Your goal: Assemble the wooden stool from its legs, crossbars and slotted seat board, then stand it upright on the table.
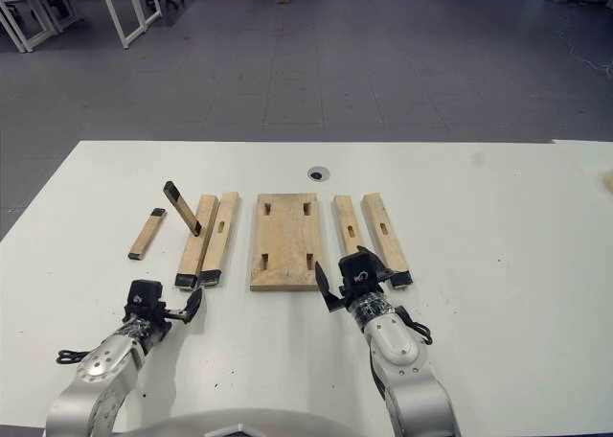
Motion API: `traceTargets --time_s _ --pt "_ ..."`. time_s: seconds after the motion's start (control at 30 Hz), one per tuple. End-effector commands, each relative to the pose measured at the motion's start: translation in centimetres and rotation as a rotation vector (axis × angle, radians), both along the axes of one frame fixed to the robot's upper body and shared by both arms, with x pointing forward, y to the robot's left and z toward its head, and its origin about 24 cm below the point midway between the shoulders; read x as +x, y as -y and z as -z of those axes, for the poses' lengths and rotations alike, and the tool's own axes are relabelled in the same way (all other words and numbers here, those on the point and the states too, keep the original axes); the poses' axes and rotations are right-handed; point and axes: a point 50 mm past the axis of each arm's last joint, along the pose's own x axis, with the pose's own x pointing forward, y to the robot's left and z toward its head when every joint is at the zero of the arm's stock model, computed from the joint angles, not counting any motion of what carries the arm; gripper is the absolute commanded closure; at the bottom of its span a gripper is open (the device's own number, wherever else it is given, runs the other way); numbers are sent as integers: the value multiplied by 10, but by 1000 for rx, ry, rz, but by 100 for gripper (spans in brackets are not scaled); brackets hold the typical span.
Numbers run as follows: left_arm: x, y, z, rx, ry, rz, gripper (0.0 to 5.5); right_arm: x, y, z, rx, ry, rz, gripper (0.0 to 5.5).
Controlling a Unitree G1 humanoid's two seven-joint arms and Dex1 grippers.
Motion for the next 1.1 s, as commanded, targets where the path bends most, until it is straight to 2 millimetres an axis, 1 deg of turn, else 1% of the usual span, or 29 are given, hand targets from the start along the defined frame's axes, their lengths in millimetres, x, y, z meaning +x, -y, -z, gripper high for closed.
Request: traceTargets --time_s 0.03,0.07,0.13,0.23,0.3,0.43,0.53,0.57,0.63,0.67,0.7,0.77,0.8,0.87,0.9,0.93,0.97,1.0,1.07,1.1 --pt "16 6 18 9 -66 -9 65 3 1 -3 -4 4 -8 109" --pt "21 8 19 11 -63 0 65 3 1 -3 -5 5 -8 109" --pt "24 9 21 8 -69 3 90 5 1 -3 -6 6 -9 109" --pt "17 10 26 0 -101 -3 150 7 2 -5 -9 10 -3 109" --pt "11 10 28 -2 -124 -16 176 8 4 -5 -9 8 2 109" --pt "8 3 33 28 -144 -104 238 11 7 -4 -18 4 19 109" --pt "8 2 38 22 -146 -136 287 19 13 -11 10 32 73 109" --pt "9 3 38 16 -144 -142 313 22 15 -13 21 35 89 109" --pt "12 8 35 -30 -110 -141 339 35 21 -20 28 49 125 109" --pt "15 10 32 -52 -85 -137 344 41 26 -24 32 58 142 109" --pt "20 12 25 -82 -46 -139 344 48 31 -27 35 68 162 109" --pt "35 11 0 -158 86 -152 344 63 42 -32 61 73 186 109" --pt "45 9 -21 -204 178 -159 344 71 45 -35 111 65 166 109" --pt "65 5 -70 -321 365 -128 344 82 43 -45 259 47 64 79" --pt "74 8 -92 -420 420 -70 344 88 39 -50 379 14 -12 52" --pt "81 13 -108 -519 441 14 344 92 34 -55 502 -26 -91 34" --pt "86 23 -119 -642 426 136 344 94 25 -63 652 -81 -205 21" --pt "87 33 -126 -744 393 273 344 97 19 -72 779 -118 -307 0" --pt "85 49 -133 -888 313 489 344 101 11 -91 952 -158 -473 0" --pt "82 53 -134 -932 276 563 344 103 8 -100 1006 -170 -541 0"
